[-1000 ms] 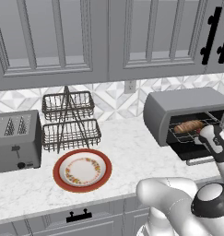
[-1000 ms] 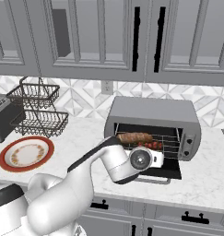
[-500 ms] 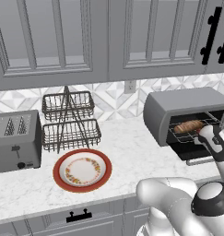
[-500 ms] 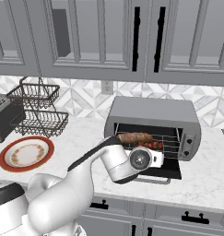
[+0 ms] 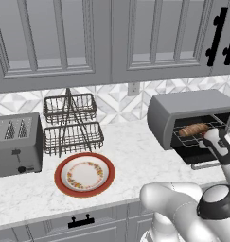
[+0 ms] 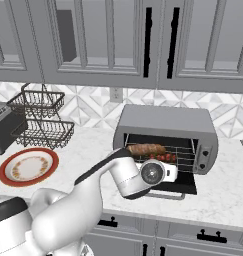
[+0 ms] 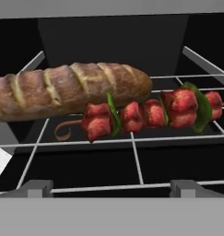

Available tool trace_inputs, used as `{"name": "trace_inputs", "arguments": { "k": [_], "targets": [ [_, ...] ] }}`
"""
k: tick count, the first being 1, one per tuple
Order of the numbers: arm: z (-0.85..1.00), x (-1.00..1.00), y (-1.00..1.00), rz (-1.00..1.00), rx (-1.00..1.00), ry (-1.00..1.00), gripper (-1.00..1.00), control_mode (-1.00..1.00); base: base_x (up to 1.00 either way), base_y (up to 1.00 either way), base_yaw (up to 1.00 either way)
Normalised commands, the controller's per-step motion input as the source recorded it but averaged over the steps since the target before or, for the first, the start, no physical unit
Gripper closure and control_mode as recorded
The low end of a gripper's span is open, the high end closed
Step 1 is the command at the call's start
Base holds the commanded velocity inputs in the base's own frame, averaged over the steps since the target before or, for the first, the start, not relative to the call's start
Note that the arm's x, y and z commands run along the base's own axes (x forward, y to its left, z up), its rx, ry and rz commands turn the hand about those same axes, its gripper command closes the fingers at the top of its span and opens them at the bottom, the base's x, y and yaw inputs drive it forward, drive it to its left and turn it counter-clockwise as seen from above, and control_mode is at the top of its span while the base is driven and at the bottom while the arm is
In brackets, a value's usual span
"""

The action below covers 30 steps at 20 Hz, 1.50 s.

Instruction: Pick up the kebab skewer and baguette bread, and place them inside the toaster oven. Close the toaster oven door and start by setting the timer.

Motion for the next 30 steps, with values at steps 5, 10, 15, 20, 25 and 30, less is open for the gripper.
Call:
{"name": "trace_inputs", "arguments": {
  "k": [5,10,15,20,25,30],
  "targets": [
    [-0.04,0.04,0.00,0.00,0.00,0.00,-1.00,-1.00,0.00,0.00,0.00],
    [-0.05,0.07,0.00,0.00,0.00,0.00,-1.00,-1.00,0.00,0.00,0.00],
    [-0.03,0.12,0.00,0.00,0.00,0.00,-1.00,-1.00,0.00,0.00,0.00],
    [0.00,0.14,0.00,0.00,0.00,0.00,-1.00,-1.00,0.00,0.00,0.00],
    [0.00,0.17,0.00,0.00,0.00,0.00,-1.00,-1.00,0.00,0.00,0.00],
    [0.00,0.19,0.00,0.00,0.00,0.00,-1.00,-1.00,0.00,0.00,0.00]
  ]
}}
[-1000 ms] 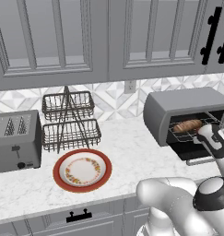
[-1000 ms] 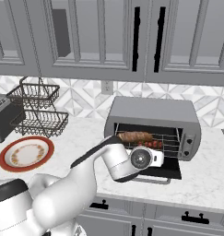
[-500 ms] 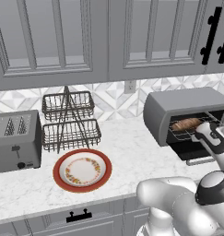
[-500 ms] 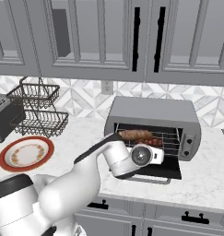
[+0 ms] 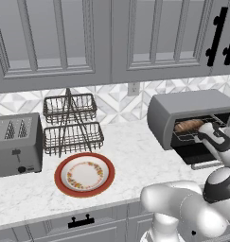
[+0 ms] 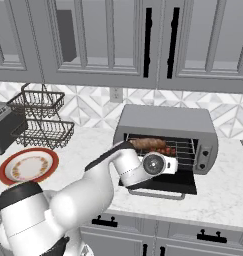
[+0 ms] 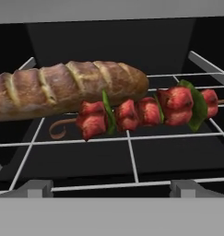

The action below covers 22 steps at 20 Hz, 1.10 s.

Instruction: Pick up the kebab skewer and baguette bread, and place them inside the toaster oven. Close the toaster oven door and start by setting the timer.

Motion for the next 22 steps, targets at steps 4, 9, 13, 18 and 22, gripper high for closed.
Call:
{"name": "trace_inputs", "arguments": {
  "k": [4,9,13,18,22],
  "targets": [
    [0.00,0.22,0.00,0.00,0.00,0.00,-1.00,-1.00,0.00,0.00,0.00],
    [0.00,0.23,0.00,0.00,0.00,0.00,-1.00,-1.00,0.00,0.00,0.00],
    [0.00,0.21,0.00,0.00,0.00,0.00,-1.00,-1.00,0.00,0.00,0.00],
    [-0.01,0.22,0.01,0.00,0.00,0.00,-1.00,-1.00,0.00,0.00,0.00],
    [-0.06,0.17,0.00,0.00,0.00,-0.01,-1.00,-1.00,0.00,0.00,0.00]
  ]
}}
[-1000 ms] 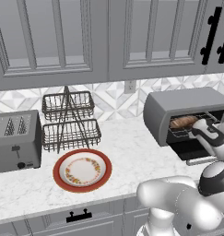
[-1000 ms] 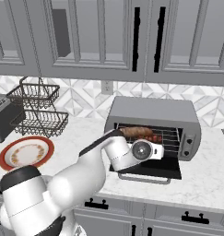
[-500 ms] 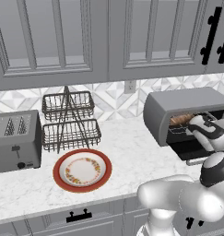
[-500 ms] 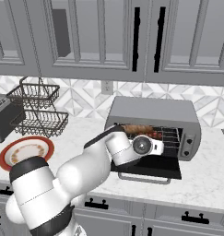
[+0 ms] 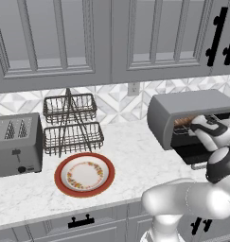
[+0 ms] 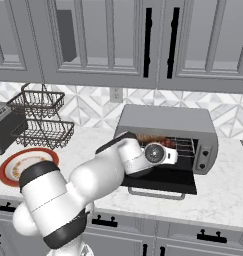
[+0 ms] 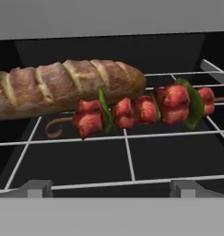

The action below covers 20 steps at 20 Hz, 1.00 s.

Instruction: Pick up the kebab skewer and baguette bread, and place them inside the toaster oven. Close the toaster oven door and start by setting the timer.

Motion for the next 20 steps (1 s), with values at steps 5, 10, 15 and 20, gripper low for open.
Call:
{"name": "trace_inputs", "arguments": {
  "k": [5,10,15,20],
  "targets": [
    [-0.07,0.19,0.00,0.00,0.00,-0.03,-1.00,-1.00,0.00,0.00,0.00],
    [-0.05,0.20,0.00,0.00,0.00,-0.03,-1.00,-1.00,0.00,0.00,0.00],
    [0.00,0.23,0.00,0.00,0.00,-0.03,-1.00,-1.00,0.00,0.00,0.00],
    [0.00,0.06,0.00,0.00,0.00,-0.01,-1.00,-1.00,0.00,0.00,0.00]
  ]
}}
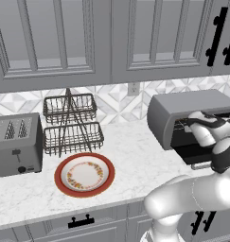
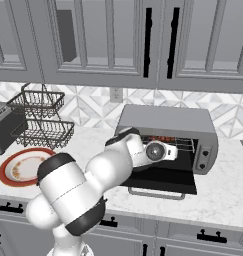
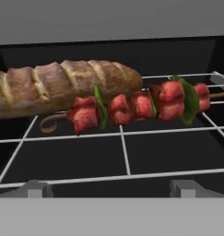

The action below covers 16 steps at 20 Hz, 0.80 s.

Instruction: Pick up the kebab skewer and baguette bread, and place them inside the toaster oven. Close the toaster oven door and start by setting the timer.

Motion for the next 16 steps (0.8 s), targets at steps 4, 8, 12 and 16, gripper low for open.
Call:
{"name": "trace_inputs", "arguments": {
  "k": [4,8,12,16],
  "targets": [
    [0.00,0.00,0.00,0.00,0.00,0.00,-1.00,-1.00,0.00,0.00,0.00],
    [0.04,-0.18,-0.10,0.00,0.00,0.00,-1.00,-1.00,0.00,0.00,0.00],
    [0.22,-0.56,-0.19,0.00,0.00,0.00,-1.00,-1.00,0.00,0.00,0.00],
    [0.23,-0.61,-0.25,0.00,0.00,0.00,-1.00,-1.00,0.00,0.00,0.00]
  ]
}}
